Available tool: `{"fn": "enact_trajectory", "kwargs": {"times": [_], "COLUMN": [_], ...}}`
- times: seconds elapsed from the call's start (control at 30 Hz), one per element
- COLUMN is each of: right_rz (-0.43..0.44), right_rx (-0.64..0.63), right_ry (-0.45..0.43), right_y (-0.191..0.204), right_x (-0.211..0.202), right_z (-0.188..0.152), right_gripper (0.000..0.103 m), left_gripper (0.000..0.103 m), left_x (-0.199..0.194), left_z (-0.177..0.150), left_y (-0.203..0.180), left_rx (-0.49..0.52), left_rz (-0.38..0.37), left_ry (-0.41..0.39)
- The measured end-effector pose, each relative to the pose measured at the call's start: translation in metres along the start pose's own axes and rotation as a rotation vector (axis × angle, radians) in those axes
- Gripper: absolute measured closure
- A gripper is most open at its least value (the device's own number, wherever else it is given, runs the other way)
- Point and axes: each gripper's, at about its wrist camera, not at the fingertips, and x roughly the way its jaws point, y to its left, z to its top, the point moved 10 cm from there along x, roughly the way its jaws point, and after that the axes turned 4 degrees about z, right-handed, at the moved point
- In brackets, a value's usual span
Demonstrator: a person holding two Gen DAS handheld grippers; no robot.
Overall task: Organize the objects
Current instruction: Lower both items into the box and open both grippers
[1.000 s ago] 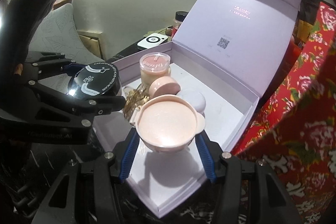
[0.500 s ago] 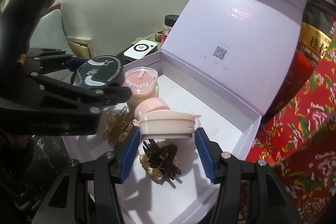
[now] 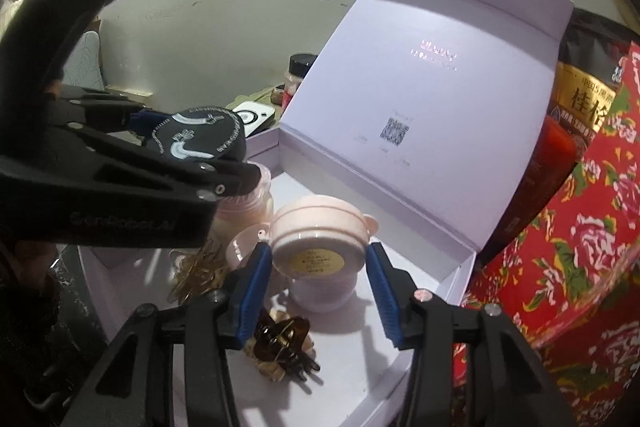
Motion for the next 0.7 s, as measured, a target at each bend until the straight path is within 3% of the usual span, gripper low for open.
{"fn": "enact_trajectory", "kwargs": {"times": [0.7], "right_rz": [-0.091], "right_rx": [-0.106], "right_ry": [0.083], "right_y": [0.010], "right_x": [0.008], "right_z": [-0.024], "right_gripper": [0.055], "left_gripper": [0.036], "left_x": [0.017], "left_z": [-0.005], "left_y": [-0.011], "left_rx": [0.042], "left_rz": [-0.010], "left_ry": [0.010]}}
